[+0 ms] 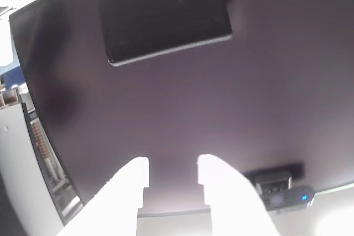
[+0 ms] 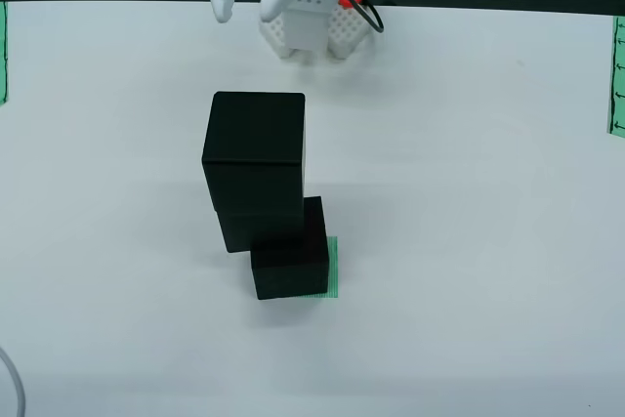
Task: Stack 3 Blocks on the chosen place.
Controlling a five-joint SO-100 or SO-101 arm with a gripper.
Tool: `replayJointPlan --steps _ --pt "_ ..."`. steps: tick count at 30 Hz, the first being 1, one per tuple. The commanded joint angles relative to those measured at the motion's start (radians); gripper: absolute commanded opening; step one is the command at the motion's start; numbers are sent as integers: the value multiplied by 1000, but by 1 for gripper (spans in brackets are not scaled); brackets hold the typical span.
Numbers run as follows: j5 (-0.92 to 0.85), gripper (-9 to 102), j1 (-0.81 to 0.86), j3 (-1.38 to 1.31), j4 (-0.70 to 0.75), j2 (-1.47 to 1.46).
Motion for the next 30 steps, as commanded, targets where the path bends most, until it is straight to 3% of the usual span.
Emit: replayJointPlan --steps 1,9,13,30 --pt "175 0 -18 -18 6 75" --pt "888 0 -6 57 72 224" --pt "1127 0 -3 155 138 301" --pt "1399 0 -25 523 152 483"
